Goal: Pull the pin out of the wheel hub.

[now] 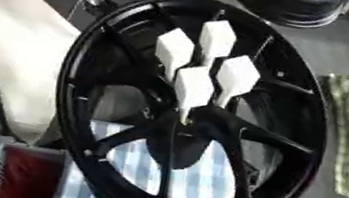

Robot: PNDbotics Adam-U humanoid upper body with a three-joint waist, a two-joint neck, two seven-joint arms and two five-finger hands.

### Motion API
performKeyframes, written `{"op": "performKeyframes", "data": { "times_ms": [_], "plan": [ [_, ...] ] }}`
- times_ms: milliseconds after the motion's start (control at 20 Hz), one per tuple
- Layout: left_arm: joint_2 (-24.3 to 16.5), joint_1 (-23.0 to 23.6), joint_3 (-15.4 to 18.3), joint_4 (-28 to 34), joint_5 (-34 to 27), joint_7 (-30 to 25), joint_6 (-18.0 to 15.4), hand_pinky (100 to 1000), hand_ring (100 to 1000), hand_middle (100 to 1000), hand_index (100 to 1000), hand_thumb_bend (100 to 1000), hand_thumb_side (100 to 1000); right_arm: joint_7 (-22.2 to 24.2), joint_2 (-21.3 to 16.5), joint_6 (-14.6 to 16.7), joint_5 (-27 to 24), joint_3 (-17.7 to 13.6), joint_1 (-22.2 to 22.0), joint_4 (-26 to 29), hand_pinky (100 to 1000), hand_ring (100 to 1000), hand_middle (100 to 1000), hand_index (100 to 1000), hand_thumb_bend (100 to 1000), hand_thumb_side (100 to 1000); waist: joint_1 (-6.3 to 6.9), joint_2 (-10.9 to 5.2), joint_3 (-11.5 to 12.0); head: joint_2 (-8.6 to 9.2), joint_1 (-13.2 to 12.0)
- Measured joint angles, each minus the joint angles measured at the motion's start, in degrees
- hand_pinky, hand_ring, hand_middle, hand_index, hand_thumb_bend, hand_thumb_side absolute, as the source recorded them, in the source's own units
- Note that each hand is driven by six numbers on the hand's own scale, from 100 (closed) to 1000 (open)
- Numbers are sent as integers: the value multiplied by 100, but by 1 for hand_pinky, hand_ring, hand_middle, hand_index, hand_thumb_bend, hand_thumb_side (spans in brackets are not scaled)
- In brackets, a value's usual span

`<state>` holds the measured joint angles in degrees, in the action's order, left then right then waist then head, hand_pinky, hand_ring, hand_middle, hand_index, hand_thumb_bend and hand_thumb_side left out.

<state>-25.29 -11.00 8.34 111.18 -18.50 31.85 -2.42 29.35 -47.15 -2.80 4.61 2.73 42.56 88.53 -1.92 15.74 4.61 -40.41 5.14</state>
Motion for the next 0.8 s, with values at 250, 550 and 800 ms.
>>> {"op": "performKeyframes", "data": {
  "times_ms": [250,550,800],
  "plan": [
    [-40,45,1,0,16,9,17,752,764,713,799,439,696,1668,-369,507,585,20,440,-59,865,789,729,760,259,529,-22,0,-43,3,-36],
    [-62,54,1,0,26,12,35,753,764,713,799,437,700,2188,-629,816,648,192,733,69,869,796,739,760,275,482,-36,2,-70,19,-79],
    [-87,55,1,0,35,1,45,753,764,713,799,436,702,2258,-739,1085,375,439,776,517,871,803,744,760,353,420,-66,3,-73,20,-98]
  ]
}}
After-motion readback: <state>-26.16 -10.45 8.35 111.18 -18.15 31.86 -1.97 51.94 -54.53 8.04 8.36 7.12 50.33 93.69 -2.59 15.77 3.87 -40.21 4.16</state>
